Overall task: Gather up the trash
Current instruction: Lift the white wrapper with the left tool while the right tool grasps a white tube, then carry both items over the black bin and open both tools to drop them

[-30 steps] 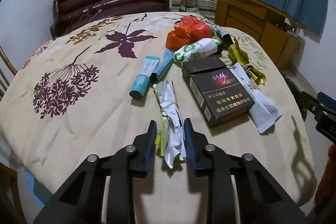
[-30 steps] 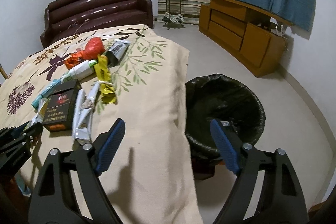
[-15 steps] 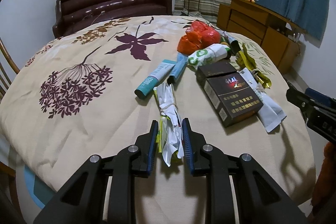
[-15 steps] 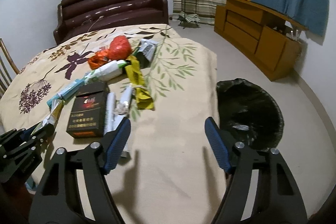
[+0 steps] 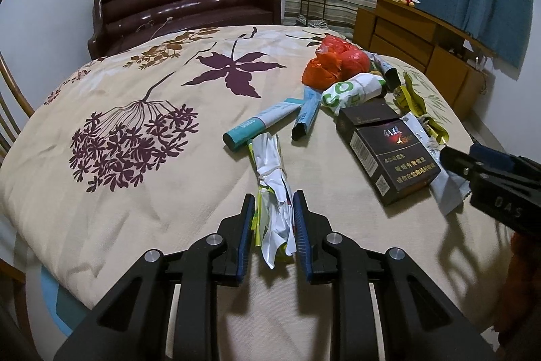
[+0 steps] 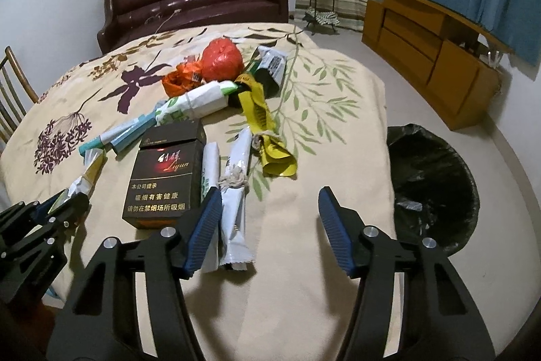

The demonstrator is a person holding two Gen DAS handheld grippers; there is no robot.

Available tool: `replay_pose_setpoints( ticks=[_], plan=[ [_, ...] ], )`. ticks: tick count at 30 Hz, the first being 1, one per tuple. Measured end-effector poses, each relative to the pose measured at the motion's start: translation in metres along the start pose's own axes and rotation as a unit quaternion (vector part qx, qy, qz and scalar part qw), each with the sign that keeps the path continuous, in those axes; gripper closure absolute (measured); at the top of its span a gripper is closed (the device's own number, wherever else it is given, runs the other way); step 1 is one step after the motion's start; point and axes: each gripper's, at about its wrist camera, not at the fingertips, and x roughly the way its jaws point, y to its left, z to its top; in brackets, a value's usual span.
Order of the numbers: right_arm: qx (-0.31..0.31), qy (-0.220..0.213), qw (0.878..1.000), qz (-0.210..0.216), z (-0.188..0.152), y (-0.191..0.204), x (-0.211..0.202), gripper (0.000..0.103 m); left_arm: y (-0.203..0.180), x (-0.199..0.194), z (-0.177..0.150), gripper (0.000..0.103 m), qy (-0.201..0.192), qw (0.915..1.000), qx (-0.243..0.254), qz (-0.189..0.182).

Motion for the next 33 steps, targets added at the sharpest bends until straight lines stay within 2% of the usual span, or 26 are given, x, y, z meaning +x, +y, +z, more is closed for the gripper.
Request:
replay_pose_setpoints(
  ticks=[4, 8, 11, 14, 23, 33],
  plan=[
    [-0.009, 0.008, 1.0, 0.001, 0.0, 0.006, 0.006, 0.049, 0.0, 0.001, 0.0, 0.079, -0.002, 1.0, 0.006, -0.001],
    [-0.009, 0.013, 1.0, 0.006, 0.0, 0.007, 0.009, 0.06, -0.001, 0.001, -0.001, 0.079, -0.002, 1.0, 0.007, -0.005],
    [-0.007, 0.017, 1.0, 0.013, 0.0, 0.006, 0.011, 0.074, -0.002, 0.001, -0.001, 0.079, -0.002, 1.0, 0.008, -0.004],
    [-0.009, 0.018, 1.0, 0.017, -0.001, 0.007, 0.011, 0.08, -0.003, 0.002, -0.001, 0.079, -0.003, 1.0, 0.007, -0.006],
    [-0.014, 0.006, 1.0, 0.015, -0.005, 0.005, 0.001, 0.081, -0.007, -0.004, 0.001, 0.08, -0.013, 0.9998, 0.008, -0.011],
    [0.009, -0.014, 1.0, 0.007, -0.009, -0.018, -0.021, 0.081, -0.013, -0.016, 0.006, 0.081, -0.033, 0.9991, 0.001, -0.026]
  ],
)
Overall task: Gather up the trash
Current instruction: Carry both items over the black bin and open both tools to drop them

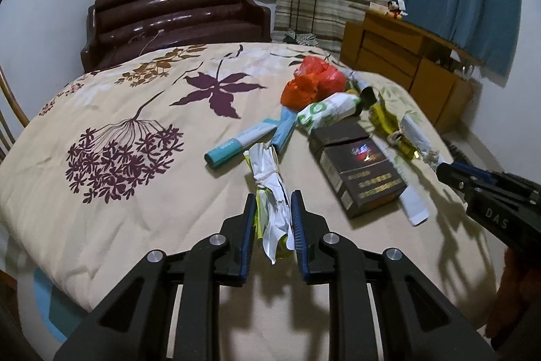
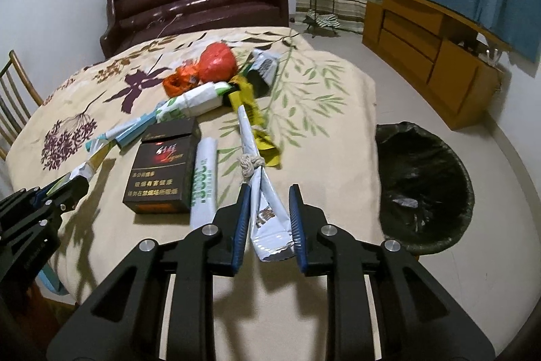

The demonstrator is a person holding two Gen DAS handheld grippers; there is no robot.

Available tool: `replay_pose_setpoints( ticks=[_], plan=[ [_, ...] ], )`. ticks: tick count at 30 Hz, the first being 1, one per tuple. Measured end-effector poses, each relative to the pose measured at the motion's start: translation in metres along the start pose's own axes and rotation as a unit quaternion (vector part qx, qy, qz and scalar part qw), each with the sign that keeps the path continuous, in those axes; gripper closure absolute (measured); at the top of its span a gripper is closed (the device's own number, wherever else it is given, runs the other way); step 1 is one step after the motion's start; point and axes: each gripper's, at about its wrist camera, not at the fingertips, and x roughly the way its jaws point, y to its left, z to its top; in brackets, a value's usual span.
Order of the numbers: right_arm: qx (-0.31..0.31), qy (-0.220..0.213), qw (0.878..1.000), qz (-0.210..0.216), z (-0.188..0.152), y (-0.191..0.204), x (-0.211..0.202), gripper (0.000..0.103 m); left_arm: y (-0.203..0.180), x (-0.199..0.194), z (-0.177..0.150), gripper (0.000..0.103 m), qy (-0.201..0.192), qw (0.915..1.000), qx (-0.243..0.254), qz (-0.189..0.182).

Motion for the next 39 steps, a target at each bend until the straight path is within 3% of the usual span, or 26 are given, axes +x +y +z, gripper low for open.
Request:
replay_pose_setpoints(
  ticks=[10, 18, 29, 39],
  plan=[
    [0.023, -0.025, 0.999, -0.03, 0.005, -0.032, -0.013, 0.081, -0.031, -0.009, 0.02, 0.082, -0.028, 0.9991, 0.021, -0.023],
    [0.057, -0.04, 0.995, -0.074, 0.008, -0.079, -0.018, 0.081, -0.075, -0.005, 0.038, 0.082, -0.042, 0.9964, 0.047, -0.056],
    [0.108, -0.052, 0.985, -0.125, 0.007, -0.149, -0.017, 0.081, -0.162, 0.022, 0.053, 0.082, -0.045, 0.9883, 0.108, -0.098],
    [0.139, -0.047, 0.98, -0.138, 0.003, -0.193, -0.002, 0.081, -0.213, 0.057, 0.06, 0.082, -0.032, 0.9847, 0.14, -0.1]
  ],
)
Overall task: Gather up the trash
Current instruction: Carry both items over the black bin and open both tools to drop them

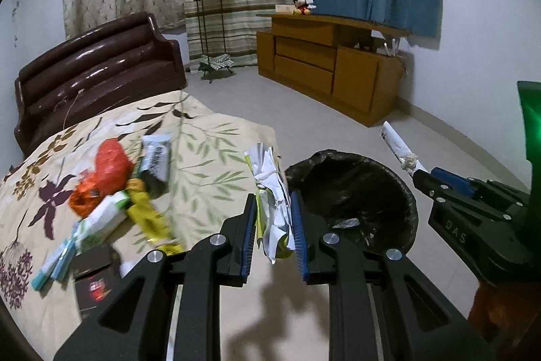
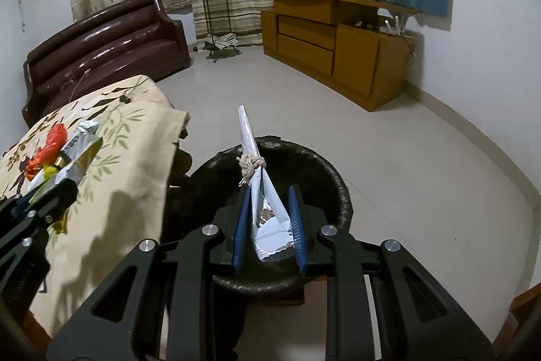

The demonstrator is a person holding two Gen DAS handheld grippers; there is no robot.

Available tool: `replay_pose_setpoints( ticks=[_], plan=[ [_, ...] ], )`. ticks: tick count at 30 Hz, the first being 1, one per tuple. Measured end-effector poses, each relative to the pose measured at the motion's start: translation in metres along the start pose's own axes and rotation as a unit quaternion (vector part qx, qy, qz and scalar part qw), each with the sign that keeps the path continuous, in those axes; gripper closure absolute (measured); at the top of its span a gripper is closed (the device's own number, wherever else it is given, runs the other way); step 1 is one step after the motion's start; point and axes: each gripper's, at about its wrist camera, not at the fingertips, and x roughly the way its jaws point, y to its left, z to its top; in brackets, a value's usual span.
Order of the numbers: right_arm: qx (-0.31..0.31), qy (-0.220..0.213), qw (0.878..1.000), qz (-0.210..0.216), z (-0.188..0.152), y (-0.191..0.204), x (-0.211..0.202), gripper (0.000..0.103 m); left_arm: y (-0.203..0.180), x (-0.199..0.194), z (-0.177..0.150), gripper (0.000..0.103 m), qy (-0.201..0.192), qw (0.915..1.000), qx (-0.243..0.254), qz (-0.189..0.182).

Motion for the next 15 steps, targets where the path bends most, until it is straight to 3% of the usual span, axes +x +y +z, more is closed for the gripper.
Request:
replay_pose_setpoints(
  ticks=[15],
  plan=[
    [0.023, 0.023, 0.999, -0.001, 0.003, -0.027, 0.044, 0.08, -0.034, 0.051, 0.023, 0.082, 0.026, 0.9992, 0.027, 0.008]
  ],
)
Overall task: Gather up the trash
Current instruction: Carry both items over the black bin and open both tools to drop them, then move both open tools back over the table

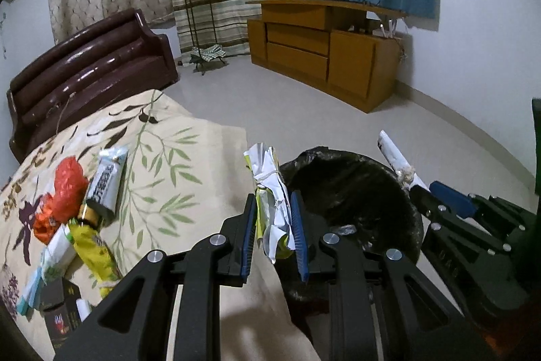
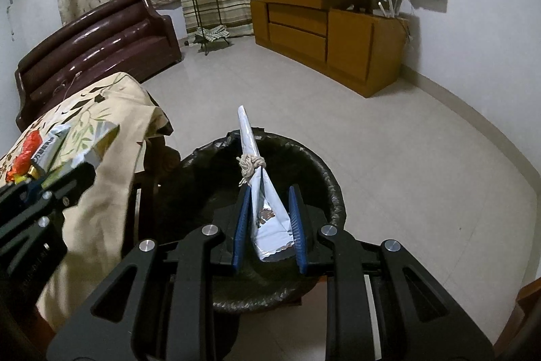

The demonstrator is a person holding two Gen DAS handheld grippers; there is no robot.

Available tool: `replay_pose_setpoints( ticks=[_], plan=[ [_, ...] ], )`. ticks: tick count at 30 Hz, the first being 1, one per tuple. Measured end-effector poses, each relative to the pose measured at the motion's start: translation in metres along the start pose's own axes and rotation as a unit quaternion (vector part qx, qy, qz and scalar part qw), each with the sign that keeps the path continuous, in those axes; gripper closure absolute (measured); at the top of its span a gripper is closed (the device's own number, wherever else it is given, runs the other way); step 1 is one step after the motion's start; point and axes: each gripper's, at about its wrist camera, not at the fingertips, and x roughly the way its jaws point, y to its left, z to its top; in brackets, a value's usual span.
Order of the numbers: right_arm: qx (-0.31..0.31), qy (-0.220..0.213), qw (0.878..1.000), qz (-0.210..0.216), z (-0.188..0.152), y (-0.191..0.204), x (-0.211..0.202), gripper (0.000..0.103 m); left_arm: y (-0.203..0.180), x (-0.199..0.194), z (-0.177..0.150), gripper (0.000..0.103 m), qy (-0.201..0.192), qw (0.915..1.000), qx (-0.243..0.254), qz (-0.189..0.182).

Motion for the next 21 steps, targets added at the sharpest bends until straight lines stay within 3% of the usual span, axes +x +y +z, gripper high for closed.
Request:
replay_pose_setpoints(
  ticks=[7, 11, 21],
  plan=[
    [0.006, 0.003, 1.0, -0.001, 0.004, -0.004, 0.012, 0.08, -0.007, 0.009, 0.005, 0.081, 0.008, 0.9999, 0.006, -0.002],
    [0.011, 0.002, 1.0, 0.0, 0.005, -0.005, 0.014, 0.079, -0.005, 0.009, 0.007, 0.06, 0.006, 1.0, 0.004, 0.003],
    [0.02, -0.01, 1.0, -0.006, 0.007, -0.008, 0.003, 0.061, -0.001, 0.003, 0.007, 0.045, 0.001, 1.0, -0.004, 0.004]
  ],
)
